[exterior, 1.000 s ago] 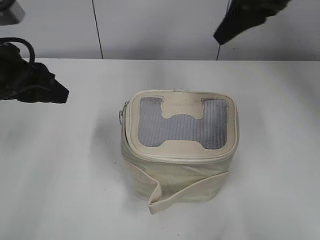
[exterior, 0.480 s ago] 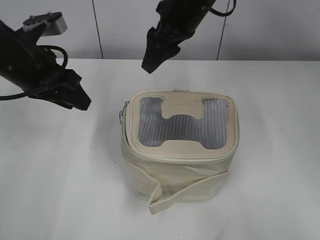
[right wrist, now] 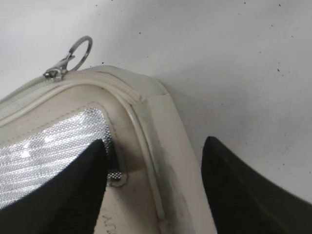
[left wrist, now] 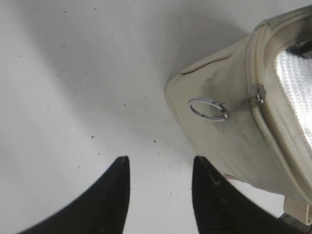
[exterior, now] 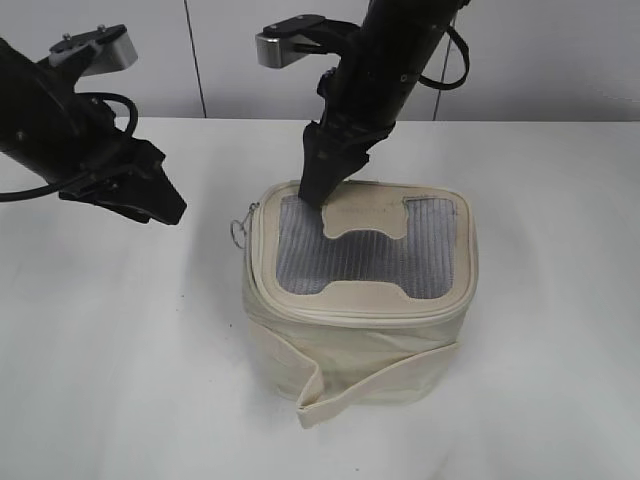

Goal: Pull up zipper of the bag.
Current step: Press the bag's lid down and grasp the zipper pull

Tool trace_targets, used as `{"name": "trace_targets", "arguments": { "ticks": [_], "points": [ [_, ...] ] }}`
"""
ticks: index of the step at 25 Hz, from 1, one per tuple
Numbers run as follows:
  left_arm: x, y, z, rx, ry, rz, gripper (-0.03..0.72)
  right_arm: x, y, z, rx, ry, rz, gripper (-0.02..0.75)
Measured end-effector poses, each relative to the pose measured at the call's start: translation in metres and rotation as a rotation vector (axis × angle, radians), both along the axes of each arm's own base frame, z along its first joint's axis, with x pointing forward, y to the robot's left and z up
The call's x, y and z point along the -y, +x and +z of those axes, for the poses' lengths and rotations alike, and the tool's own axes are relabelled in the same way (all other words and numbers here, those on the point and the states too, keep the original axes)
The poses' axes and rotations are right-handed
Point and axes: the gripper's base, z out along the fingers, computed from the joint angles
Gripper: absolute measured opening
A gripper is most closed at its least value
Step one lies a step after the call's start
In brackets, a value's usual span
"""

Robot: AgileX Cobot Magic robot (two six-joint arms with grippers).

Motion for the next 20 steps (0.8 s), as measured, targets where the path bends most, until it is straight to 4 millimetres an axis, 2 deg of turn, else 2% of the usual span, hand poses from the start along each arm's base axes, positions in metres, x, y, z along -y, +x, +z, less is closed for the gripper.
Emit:
{"name": "trace_targets", "arguments": {
  "ticks": [11, 17, 20],
  "points": [
    [0.001, -0.001, 0.000, -0.013, -0.012, 0.001, 0.329, -0.005, -0.001, -0.002, -0.004, 0.047, 0.061, 0.477],
    [0.001, -0.001, 0.001, -0.015, -0.012, -0.001, 0.329, -0.006, 0.001, -0.010, -0.018, 0.037, 0.065, 0.422],
    [0.001, -0.001, 0.001, -0.016, -0.013, -0.001, 0.329, -0.007, 0.002, -0.014, -0.030, 0.033, 0.067, 0.353]
  ]
}}
